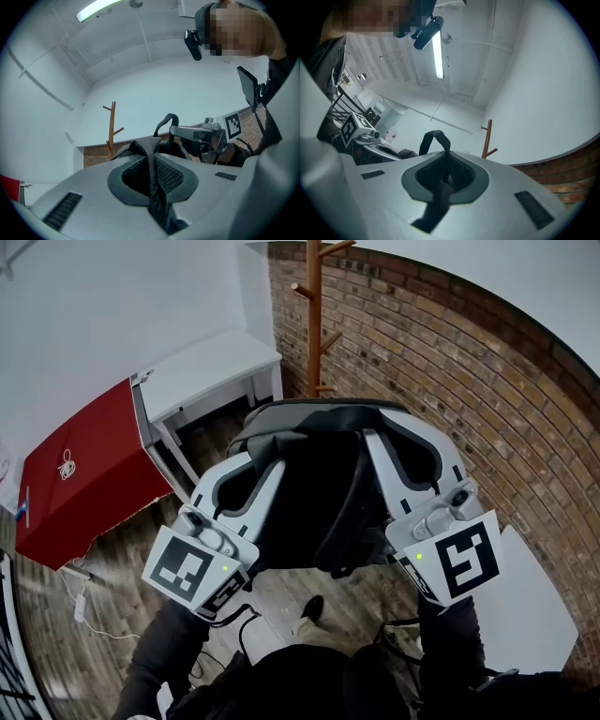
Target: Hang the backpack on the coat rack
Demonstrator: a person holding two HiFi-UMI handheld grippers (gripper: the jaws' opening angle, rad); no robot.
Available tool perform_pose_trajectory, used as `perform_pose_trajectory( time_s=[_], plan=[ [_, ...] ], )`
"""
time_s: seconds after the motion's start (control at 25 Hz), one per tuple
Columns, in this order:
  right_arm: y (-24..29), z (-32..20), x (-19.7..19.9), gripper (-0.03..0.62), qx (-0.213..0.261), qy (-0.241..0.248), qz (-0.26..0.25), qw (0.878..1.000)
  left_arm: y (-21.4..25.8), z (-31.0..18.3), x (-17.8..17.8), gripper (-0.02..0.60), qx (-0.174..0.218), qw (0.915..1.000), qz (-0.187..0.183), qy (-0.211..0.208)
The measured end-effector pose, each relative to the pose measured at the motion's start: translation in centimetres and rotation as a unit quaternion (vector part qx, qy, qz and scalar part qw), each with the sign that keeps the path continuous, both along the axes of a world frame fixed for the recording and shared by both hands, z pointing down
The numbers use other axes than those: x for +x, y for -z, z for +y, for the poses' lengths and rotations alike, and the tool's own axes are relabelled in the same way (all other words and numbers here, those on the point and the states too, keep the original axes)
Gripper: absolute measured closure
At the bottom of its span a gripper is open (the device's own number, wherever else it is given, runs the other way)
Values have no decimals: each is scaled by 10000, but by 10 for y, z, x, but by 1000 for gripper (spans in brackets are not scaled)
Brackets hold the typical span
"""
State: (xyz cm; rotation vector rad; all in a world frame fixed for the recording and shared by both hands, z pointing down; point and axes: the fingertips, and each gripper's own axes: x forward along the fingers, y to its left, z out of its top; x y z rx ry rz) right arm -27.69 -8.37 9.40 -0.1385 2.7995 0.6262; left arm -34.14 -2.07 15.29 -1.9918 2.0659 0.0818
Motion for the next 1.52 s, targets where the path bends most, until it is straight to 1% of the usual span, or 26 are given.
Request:
perform_pose_trajectory(
  time_s=[0.2,0.36,0.52,0.72,0.96,1.12,1.32,1.52],
  plan=[
    [5,-28,-43,576,7,-8,21,10000,4,-29,-44,538,6,10000,-38,-27],
    [6,-50,-75,576,47,-36,14,10000,7,-53,-77,538,141,9999,-10,-70],
    [6,-75,-104,576,56,-55,49,10000,6,-81,-108,538,68,9999,5,-95],
    [11,-105,-133,576,62,-59,74,9999,12,-111,-136,538,58,9999,-11,-86],
    [16,-126,-164,576,62,-53,84,9999,17,-132,-167,538,134,9999,12,-46],
    [23,-136,-185,576,89,-114,59,9999,25,-142,-186,538,206,9997,-30,-121],
    [31,-150,-213,576,98,-235,71,9996,32,-157,-216,538,200,9996,-55,-202],
    [42,-167,-241,575,101,-358,18,9993,44,-175,-246,538,240,9992,-166,-289]
  ],
)
